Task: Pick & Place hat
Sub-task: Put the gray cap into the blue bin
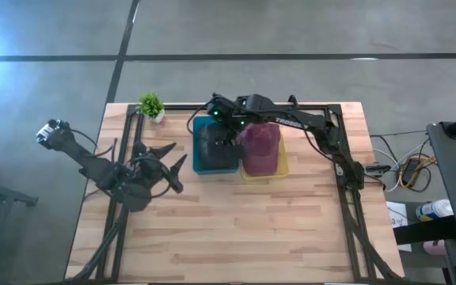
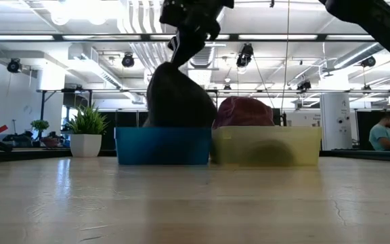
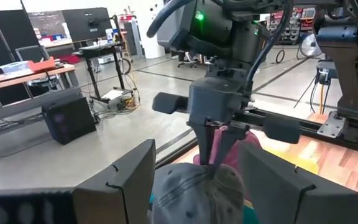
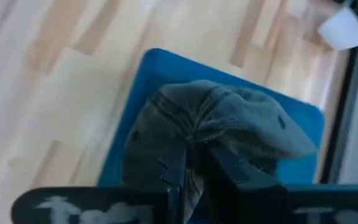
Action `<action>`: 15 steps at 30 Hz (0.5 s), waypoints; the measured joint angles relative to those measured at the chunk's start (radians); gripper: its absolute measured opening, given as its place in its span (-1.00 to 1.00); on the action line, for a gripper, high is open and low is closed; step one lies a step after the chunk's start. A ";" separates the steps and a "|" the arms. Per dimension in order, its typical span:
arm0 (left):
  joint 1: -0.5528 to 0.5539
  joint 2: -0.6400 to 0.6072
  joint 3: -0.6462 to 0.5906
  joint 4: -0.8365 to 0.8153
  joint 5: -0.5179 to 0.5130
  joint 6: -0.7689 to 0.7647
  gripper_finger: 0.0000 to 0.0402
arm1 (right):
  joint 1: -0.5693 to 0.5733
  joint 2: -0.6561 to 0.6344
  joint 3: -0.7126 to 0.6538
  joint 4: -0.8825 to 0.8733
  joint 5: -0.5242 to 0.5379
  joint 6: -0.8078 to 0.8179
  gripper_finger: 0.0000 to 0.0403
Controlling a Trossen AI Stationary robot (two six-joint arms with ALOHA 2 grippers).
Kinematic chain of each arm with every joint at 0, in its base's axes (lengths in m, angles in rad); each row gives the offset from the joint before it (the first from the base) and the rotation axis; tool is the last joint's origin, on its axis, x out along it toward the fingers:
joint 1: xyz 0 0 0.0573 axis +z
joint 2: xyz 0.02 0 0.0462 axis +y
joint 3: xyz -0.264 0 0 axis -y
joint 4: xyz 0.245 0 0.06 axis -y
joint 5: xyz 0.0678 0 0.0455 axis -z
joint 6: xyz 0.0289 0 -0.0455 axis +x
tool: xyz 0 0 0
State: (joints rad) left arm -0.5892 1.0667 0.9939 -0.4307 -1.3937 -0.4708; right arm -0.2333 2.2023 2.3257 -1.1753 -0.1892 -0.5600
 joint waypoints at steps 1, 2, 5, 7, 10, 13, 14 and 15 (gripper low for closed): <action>0.000 0.002 0.000 0.000 0.000 0.000 0.11 | 0.000 0.005 0.000 0.006 0.016 -0.015 -0.86; 0.000 0.002 0.000 0.000 0.000 0.000 0.11 | 0.000 0.005 0.001 0.011 0.027 -0.031 -0.86; 0.003 0.002 0.000 0.000 0.000 -0.002 0.11 | 0.001 0.013 -0.002 0.033 0.032 -0.087 -0.86; 0.005 0.002 0.000 -0.001 0.000 -0.002 0.11 | 0.001 0.025 -0.002 0.051 0.033 -0.111 -0.86; 0.006 0.002 0.000 -0.001 0.000 -0.001 0.11 | 0.001 0.053 -0.003 0.084 0.034 -0.129 -0.85; 0.007 0.002 0.000 -0.007 0.000 0.000 0.11 | 0.001 0.085 -0.003 0.130 0.036 -0.158 -0.81; 0.007 0.002 0.000 -0.006 -0.001 0.000 0.11 | 0.001 0.097 -0.003 0.144 0.042 -0.164 -0.81; 0.007 0.002 0.000 -0.006 -0.002 0.000 0.11 | 0.001 0.108 -0.003 0.159 0.061 -0.168 -0.80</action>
State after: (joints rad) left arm -0.5819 1.0687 0.9939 -0.4366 -1.3955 -0.4709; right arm -0.2321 2.3106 2.3222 -1.0167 -0.1278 -0.7276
